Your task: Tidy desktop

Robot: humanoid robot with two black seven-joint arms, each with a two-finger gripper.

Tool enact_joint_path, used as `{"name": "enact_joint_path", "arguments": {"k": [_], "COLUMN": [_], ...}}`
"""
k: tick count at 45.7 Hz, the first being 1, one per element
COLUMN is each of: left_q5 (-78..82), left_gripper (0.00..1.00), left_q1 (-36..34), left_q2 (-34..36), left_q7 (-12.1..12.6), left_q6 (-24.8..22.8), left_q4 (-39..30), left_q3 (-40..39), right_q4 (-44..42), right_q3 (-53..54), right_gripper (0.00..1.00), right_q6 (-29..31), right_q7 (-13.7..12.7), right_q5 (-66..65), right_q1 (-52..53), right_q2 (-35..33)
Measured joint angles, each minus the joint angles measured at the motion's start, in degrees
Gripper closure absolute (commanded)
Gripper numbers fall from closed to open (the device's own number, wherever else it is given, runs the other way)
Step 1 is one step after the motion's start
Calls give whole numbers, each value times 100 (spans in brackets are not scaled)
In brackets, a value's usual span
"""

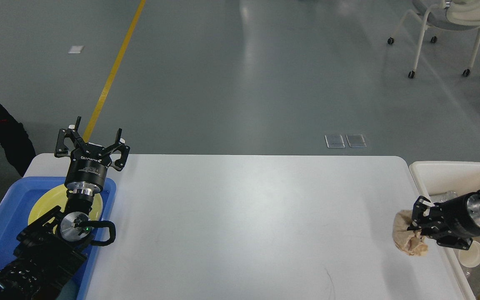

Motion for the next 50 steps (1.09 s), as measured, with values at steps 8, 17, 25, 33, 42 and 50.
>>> {"name": "enact_joint_path", "arguments": {"k": [8, 17, 25, 33, 42, 50], "left_q5": [0, 0, 1, 0, 0, 0], "left_gripper": [3, 3, 3, 3, 3, 3], "left_q1": [0, 0, -1, -8, -8, -2], "left_q2": [0, 0, -3, -9, -9, -4], "left_q7": [0, 0, 0, 0, 0, 0], "left_q6": [0, 0, 0, 0, 0, 0], "left_q4": [0, 0, 0, 0, 0, 1], "left_q3": [0, 0, 0, 0, 0, 0], "right_q4": [964, 1308, 487, -2131, -5677, -7449], "right_q3": [-1089, -1210, -1297, -1179, -279, 372], "right_gripper": [100, 100, 100, 100, 100, 0], "right_q6": [1027, 1605, 1267, 820, 24, -1080], "right_q7": [-35, -36, -36, 9, 48, 50], "right_q5": [-129, -117, -140, -175, -97, -47], "right_q1": [2466, 3722, 2993, 893, -2148, -4040], "right_q2": [393, 1115, 1348, 1221, 1565, 2235]}}
